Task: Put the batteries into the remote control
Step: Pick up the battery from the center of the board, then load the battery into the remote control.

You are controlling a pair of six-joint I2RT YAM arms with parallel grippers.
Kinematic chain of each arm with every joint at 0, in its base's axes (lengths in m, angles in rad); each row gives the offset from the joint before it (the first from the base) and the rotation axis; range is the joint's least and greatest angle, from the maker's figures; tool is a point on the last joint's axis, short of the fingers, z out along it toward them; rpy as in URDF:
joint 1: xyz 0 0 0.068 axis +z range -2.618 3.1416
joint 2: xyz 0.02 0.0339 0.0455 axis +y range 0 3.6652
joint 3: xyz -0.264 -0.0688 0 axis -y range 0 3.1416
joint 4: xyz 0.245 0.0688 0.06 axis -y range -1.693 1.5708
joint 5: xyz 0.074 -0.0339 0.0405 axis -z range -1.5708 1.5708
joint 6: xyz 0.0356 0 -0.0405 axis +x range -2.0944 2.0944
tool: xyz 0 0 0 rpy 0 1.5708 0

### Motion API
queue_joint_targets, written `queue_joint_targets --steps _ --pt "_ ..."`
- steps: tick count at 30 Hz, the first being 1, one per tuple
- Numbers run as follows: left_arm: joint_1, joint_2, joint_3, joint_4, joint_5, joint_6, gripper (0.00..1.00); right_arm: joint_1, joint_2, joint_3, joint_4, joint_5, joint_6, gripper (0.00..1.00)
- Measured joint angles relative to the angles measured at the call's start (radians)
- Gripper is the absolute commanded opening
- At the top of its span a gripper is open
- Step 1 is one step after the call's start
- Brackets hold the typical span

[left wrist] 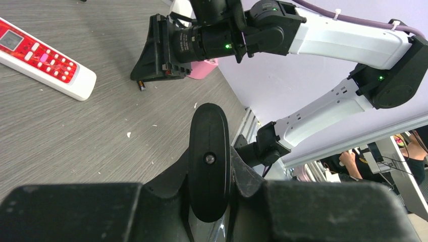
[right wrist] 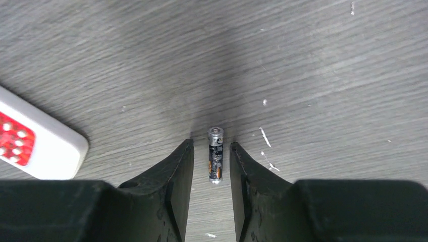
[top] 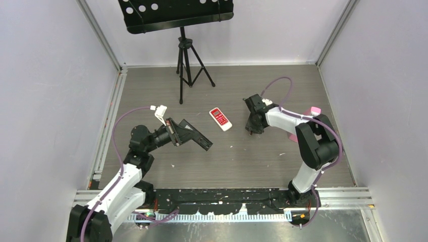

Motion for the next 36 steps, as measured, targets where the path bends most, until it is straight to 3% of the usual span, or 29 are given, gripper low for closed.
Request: queue_joint_targets --steps 7,9,17,26,36 --pt "0.0 0.027 0.0 -0.003 0.0 0.0 0.0 0.0 0.019 0.003 0.006 -0.012 -0.007 0.09" --pt "0.0 0.036 0.0 -0.003 0.0 0.0 0.0 0.0 0.021 0.003 0.011 -0.016 -0.01 0.05" --pt "-0.006 0.136 0.003 0.011 0.013 -0.034 0.0 0.027 -0.069 -0.056 0.057 -0.05 -0.082 0.03" --pt "-0.007 0.292 0.053 0.164 0.074 -0.092 0.0 0.301 -0.506 -0.04 0.169 -0.111 -0.238 0.04" --pt "-0.007 0.346 0.103 0.252 0.109 -0.255 0.0 0.505 -0.634 -0.031 0.216 -0.169 -0.362 0.04"
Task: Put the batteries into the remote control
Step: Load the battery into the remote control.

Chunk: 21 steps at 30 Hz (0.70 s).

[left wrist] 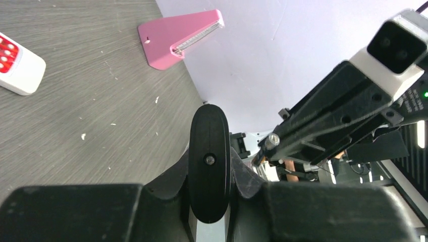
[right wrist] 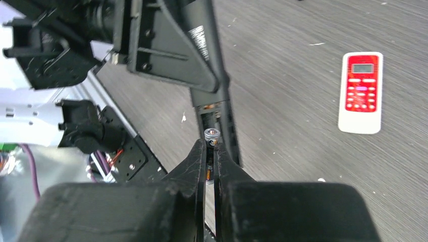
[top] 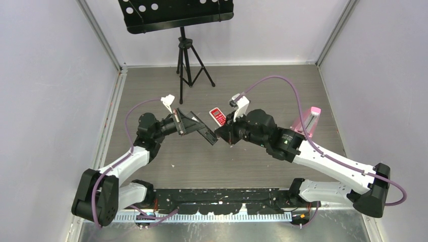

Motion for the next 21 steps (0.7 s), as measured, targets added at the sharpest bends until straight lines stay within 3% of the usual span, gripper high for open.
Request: queue_joint_targets --steps 21 --pt "-0.006 -0.016 0.006 0.007 0.044 -0.14 0.0 0.061 0.053 -0.005 0.09 -0.079 -0.096 0.05"
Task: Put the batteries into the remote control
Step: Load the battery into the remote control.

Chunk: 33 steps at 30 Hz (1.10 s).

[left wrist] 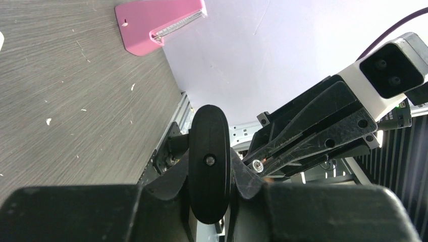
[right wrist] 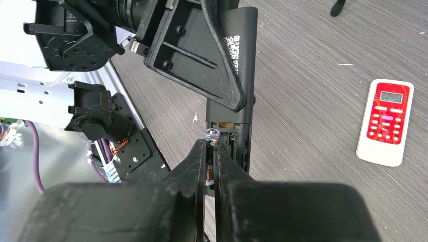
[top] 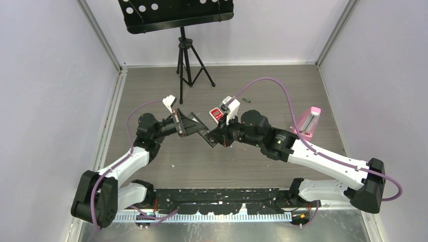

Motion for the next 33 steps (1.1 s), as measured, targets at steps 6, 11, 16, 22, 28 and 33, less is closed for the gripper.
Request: queue_joint_targets --steps 6,11,16,22,28,33 --pt "0.0 0.0 0.006 0.0 0.002 -0.032 0.0 0.001 0.007 -0.003 0.026 -0.023 -0.014 0.07" --pt "0.0 0.001 0.011 -0.002 0.005 -0.034 0.0 0.002 0.029 -0.005 0.039 -0.032 -0.027 0.08" --pt "0.0 0.001 0.012 -0.003 0.008 -0.033 0.0 0.002 0.033 -0.005 0.047 -0.04 -0.044 0.09" --pt "0.0 0.001 0.014 -0.004 0.012 -0.032 0.0 0.002 0.033 -0.008 0.056 -0.051 -0.064 0.09" --pt "0.0 0.001 0.017 -0.007 0.033 -0.019 0.0 0.003 0.035 -0.02 0.074 -0.058 -0.067 0.08" --pt "0.0 0.002 0.021 -0.008 0.054 0.001 0.0 0.006 0.043 -0.02 0.084 -0.06 -0.067 0.08"
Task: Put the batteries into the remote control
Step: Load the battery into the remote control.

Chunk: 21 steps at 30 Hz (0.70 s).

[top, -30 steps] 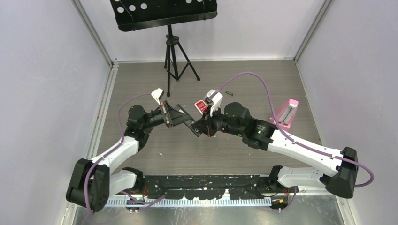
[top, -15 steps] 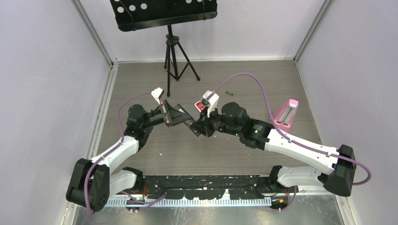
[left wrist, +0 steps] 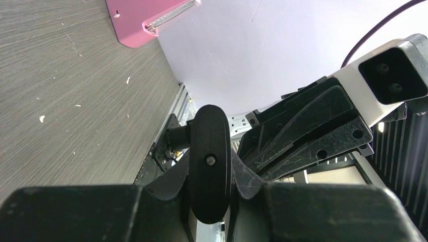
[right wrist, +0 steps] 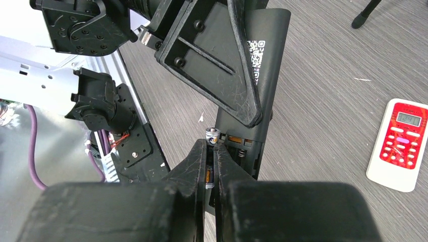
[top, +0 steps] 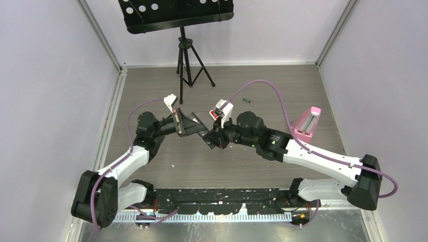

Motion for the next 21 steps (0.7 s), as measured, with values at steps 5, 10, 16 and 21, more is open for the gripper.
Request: queue_joint_targets --steps 5,10,16,21 --pt "0.0 0.004 0.006 -0.002 0.011 0.013 0.0 0.002 0.001 -0.002 0.005 0.004 0.001 0.06" --pt "0.0 0.016 0.015 -0.005 0.013 0.024 0.0 0.002 0.001 -0.003 0.005 0.019 0.003 0.06" --pt "-0.001 0.019 0.016 -0.033 0.02 0.029 0.0 0.002 -0.001 -0.01 -0.003 0.053 0.005 0.05" --pt "-0.001 0.019 0.028 -0.055 0.021 0.039 0.0 0.002 -0.003 -0.014 -0.014 0.054 0.006 0.06"
